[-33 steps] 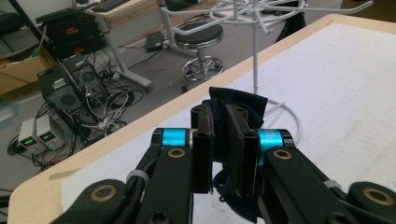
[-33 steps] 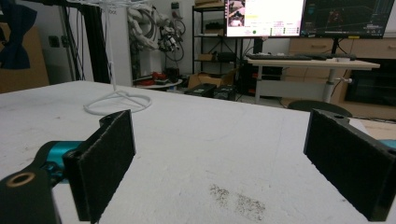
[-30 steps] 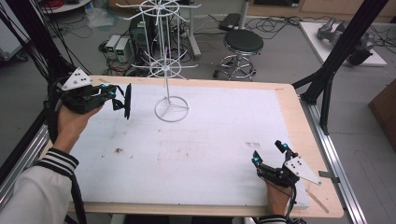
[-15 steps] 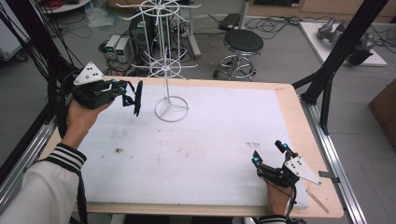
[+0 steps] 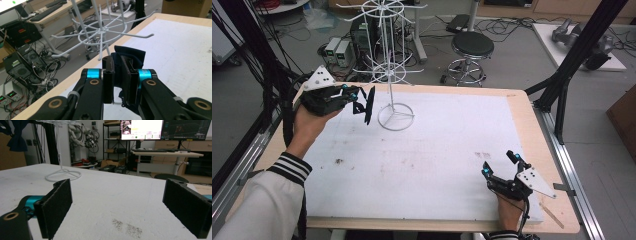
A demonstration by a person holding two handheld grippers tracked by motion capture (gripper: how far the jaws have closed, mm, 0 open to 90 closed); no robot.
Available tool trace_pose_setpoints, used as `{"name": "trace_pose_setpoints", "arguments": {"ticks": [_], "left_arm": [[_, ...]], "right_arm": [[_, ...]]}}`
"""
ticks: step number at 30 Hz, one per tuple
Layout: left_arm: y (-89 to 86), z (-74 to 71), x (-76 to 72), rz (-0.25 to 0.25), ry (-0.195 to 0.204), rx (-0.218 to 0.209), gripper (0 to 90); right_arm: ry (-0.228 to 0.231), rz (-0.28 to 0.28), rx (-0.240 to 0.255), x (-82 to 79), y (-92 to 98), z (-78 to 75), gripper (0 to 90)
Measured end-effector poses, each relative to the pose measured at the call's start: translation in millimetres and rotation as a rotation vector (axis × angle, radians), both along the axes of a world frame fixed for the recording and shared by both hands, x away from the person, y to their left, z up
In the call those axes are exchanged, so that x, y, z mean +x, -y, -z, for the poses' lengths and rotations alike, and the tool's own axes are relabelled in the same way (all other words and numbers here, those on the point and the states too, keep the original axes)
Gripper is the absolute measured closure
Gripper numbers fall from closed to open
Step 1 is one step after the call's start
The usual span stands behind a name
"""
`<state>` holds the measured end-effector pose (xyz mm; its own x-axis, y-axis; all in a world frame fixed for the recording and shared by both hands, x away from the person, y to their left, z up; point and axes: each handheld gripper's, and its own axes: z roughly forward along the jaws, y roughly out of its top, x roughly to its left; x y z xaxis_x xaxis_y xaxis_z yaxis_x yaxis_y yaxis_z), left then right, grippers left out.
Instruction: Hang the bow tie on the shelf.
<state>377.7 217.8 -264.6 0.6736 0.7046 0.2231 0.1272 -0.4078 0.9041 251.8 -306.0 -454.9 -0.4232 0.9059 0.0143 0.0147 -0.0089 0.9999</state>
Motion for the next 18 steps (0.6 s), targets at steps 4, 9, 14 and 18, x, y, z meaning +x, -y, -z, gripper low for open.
{"name": "trace_pose_setpoints", "arguments": {"ticks": [4,9,14,18], "left_arm": [[4.3,-2.3,-3.6,0.017,0.007,0.003,81.1],[10.4,-8.0,-7.7,0.043,0.018,0.009,81.1],[16.8,-9.4,-9.5,0.062,0.023,0.010,81.1],[22.4,-9.8,-12.0,0.085,0.024,0.009,81.1]], "right_arm": [[0.000,0.000,0.000,0.0,-0.1,0.0,8.0],[0.005,0.000,-0.004,0.3,0.0,0.0,8.0],[0.004,0.000,-0.005,0.3,0.0,0.0,8.0],[0.004,-0.001,-0.004,0.3,0.1,0.0,8.0]]}}
